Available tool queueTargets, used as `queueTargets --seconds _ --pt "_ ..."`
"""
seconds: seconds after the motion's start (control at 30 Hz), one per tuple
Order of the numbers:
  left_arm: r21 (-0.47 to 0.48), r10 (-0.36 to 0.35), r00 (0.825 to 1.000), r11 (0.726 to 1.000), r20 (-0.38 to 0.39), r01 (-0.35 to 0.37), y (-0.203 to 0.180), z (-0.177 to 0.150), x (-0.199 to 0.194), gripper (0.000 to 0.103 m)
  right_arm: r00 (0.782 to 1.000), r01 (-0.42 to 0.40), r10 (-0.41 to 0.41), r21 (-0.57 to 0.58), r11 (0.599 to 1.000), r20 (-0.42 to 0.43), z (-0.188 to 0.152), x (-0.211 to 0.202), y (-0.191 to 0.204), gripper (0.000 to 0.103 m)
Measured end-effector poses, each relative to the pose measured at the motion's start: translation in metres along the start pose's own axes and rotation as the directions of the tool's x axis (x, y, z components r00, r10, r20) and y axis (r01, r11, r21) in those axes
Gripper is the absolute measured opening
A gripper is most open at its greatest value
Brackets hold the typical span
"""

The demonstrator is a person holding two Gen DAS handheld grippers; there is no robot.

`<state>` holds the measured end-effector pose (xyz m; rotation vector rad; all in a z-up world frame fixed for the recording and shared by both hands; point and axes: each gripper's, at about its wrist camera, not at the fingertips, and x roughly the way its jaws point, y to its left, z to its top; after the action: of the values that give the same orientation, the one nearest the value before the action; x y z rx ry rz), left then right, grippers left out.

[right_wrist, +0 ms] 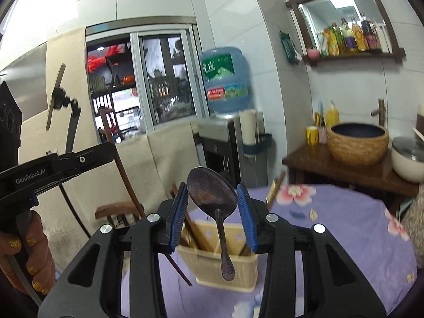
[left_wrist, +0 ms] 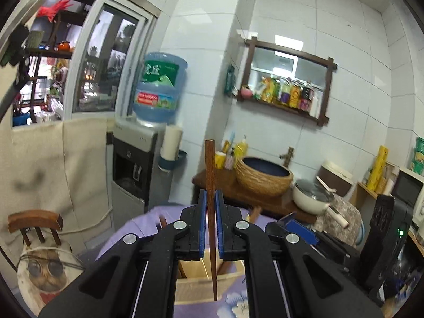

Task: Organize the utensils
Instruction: 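Lift the steel spoon and brown chopstick and carry them above the caddy, then lower both items into the caddy and open both tools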

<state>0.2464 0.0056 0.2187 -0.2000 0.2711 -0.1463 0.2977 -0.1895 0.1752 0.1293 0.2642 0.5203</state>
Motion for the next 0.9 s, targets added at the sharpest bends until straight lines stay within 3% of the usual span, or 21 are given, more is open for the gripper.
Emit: queueTargets --seconds 0.2,0.5,0.9 --pt "-0.008 0.071 0.997 0.997 0.02 -0.071 0.009 0.008 0.032 0.007 0.999 0.029 -0.029 -0.001 1.0 0.012 0.001 0.039 -0.001 0.038" --pt "-0.031 0.092 0.993 0.995 -0.078 -0.095 0.028 -0.044 0.073 0.007 0.997 0.07 -0.068 0.04 0.997 -0.046 -0.054 0.073 -0.018 0.039" --pt "-0.008 0.103 0.979 0.994 -0.179 -0.106 0.031 -0.099 0.098 0.007 0.987 0.131 -0.132 -0.012 0.991 -0.089 -0.111 0.083 -0.02 0.039"
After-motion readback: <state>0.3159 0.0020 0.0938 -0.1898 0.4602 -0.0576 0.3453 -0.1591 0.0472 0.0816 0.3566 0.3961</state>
